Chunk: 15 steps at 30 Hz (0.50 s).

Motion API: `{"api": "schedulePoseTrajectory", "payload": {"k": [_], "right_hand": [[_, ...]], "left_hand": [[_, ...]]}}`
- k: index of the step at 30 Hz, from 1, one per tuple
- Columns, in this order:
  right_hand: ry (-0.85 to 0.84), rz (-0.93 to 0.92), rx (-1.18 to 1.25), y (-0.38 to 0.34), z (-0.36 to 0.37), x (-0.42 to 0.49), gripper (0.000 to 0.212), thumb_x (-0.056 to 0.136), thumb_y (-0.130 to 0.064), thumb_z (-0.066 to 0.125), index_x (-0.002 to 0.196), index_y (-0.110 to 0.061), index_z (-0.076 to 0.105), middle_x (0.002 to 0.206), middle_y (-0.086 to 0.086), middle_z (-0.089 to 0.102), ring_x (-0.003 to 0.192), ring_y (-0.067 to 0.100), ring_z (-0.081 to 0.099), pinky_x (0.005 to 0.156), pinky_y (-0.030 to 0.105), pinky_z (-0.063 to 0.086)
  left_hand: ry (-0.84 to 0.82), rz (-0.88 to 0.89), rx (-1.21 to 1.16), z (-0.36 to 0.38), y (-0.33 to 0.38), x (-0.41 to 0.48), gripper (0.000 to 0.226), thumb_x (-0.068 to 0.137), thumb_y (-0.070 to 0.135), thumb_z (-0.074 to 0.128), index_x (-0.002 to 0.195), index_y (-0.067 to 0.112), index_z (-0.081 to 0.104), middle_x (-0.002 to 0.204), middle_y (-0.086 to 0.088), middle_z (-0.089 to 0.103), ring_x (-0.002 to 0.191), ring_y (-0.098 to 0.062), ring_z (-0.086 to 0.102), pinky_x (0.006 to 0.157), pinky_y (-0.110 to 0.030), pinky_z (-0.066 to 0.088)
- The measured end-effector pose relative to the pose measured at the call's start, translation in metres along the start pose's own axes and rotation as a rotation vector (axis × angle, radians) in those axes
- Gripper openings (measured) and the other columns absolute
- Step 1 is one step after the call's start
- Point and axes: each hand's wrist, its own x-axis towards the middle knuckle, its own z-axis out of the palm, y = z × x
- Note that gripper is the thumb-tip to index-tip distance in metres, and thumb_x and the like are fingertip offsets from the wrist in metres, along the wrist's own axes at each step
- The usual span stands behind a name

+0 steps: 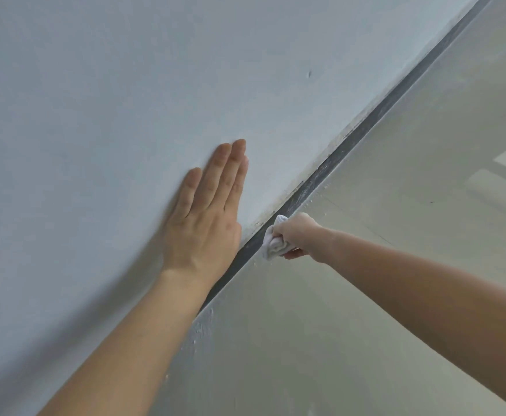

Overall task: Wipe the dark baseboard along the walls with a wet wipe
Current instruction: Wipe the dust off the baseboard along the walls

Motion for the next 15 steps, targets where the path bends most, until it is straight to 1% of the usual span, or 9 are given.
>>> {"api": "schedulePoseTrajectory", "payload": {"k": [1, 2, 5, 6, 8, 10, 12, 13, 15], "right_hand": [[-0.011, -0.007, -0.027, 0.002, 0.004, 0.004, 0.018, 0.091, -0.01, 0.054, 0.073, -0.012, 0.051, 0.073, 0.004, 0.056, 0.059, 0.014, 0.054, 0.046, 0.021, 0.05], [-0.031, -0.011, -0.053, 0.007, 0.009, 0.009, 0.019, 0.091, -0.01, 0.053, 0.073, -0.012, 0.05, 0.072, 0.003, 0.055, 0.058, 0.014, 0.054, 0.045, 0.021, 0.049], [-0.132, 0.026, -0.054, 0.034, 0.033, 0.029, 0.02, 0.092, -0.01, 0.052, 0.072, -0.013, 0.05, 0.072, 0.003, 0.055, 0.059, 0.014, 0.053, 0.054, 0.024, 0.049], [-0.174, 0.049, -0.004, 0.045, 0.043, 0.035, 0.018, 0.092, -0.01, 0.051, 0.075, -0.011, 0.052, 0.072, 0.004, 0.055, 0.06, 0.015, 0.054, 0.058, 0.024, 0.049], [-0.216, 0.086, 0.15, 0.063, 0.06, 0.043, 0.017, 0.095, -0.013, 0.045, 0.082, -0.008, 0.056, 0.072, 0.006, 0.056, 0.061, 0.017, 0.056, 0.062, 0.025, 0.051], [-0.205, 0.116, 0.353, 0.069, 0.07, 0.051, 0.02, 0.095, -0.014, 0.046, 0.078, -0.01, 0.055, 0.072, 0.007, 0.056, 0.058, 0.018, 0.056, 0.063, 0.026, 0.054], [-0.227, 0.151, 0.51, 0.072, 0.081, 0.05, 0.018, 0.094, -0.012, 0.048, 0.076, -0.013, 0.05, 0.076, 0.006, 0.056, 0.063, 0.017, 0.058, 0.068, 0.029, 0.057], [-0.239, 0.158, 0.577, 0.071, 0.085, 0.049, 0.015, 0.094, -0.011, 0.048, 0.079, -0.013, 0.05, 0.078, 0.005, 0.055, 0.065, 0.016, 0.058, 0.068, 0.028, 0.057], [-0.241, 0.154, 0.705, 0.062, 0.086, 0.047, 0.007, 0.095, -0.008, 0.046, 0.09, -0.012, 0.049, 0.081, 0.003, 0.051, 0.067, 0.014, 0.056, 0.055, 0.02, 0.056]], "left_hand": [[0.01, -0.017, -0.009, 0.001, 0.003, 0.002, 0.079, 0.082, 0.019, 0.04, 0.153, 0.013, 0.005, 0.159, 0.003, 0.002, 0.143, -0.02, -0.004, 0.114, -0.038, -0.012], [0.015, -0.039, -0.024, 0.002, 0.007, 0.005, 0.082, 0.081, 0.02, 0.043, 0.153, 0.014, 0.005, 0.158, 0.004, 0.002, 0.143, -0.02, -0.004, 0.113, -0.038, -0.013], [0.006, -0.137, -0.104, 0.007, 0.032, 0.021, 0.09, 0.077, 0.02, 0.05, 0.153, 0.016, 0.001, 0.157, 0.002, -0.002, 0.142, -0.02, -0.005, 0.109, -0.04, -0.022], [0.002, -0.178, -0.151, 0.007, 0.041, 0.026, 0.091, 0.077, 0.019, 0.052, 0.153, 0.018, 0.001, 0.157, 0.002, -0.003, 0.142, -0.022, -0.007, 0.108, -0.039, -0.023], [-0.016, -0.239, -0.233, 0.009, 0.054, 0.031, 0.092, 0.076, 0.019, 0.055, 0.153, 0.02, 0.003, 0.156, 0.003, -0.006, 0.139, -0.022, -0.016, 0.109, -0.04, -0.021], [-0.039, -0.225, -0.271, 0.011, 0.054, 0.028, 0.094, 0.075, 0.018, 0.057, 0.153, 0.021, 0.004, 0.155, 0.001, -0.007, 0.136, -0.021, -0.02, 0.111, -0.038, -0.018], [-0.057, -0.165, -0.269, 0.01, 0.045, 0.022, 0.096, 0.073, 0.012, 0.057, 0.152, 0.021, 0.003, 0.154, -0.002, -0.006, 0.137, -0.022, -0.018, 0.112, -0.033, -0.017], [-0.062, -0.146, -0.259, 0.01, 0.041, 0.019, 0.097, 0.072, 0.01, 0.057, 0.152, 0.021, 0.003, 0.153, -0.004, -0.006, 0.138, -0.022, -0.017, 0.112, -0.031, -0.016], [-0.074, -0.13, -0.256, 0.008, 0.036, 0.017, 0.097, 0.071, 0.008, 0.058, 0.152, 0.019, 0.006, 0.153, -0.004, -0.006, 0.139, -0.022, -0.015, 0.113, -0.029, -0.016]]}}
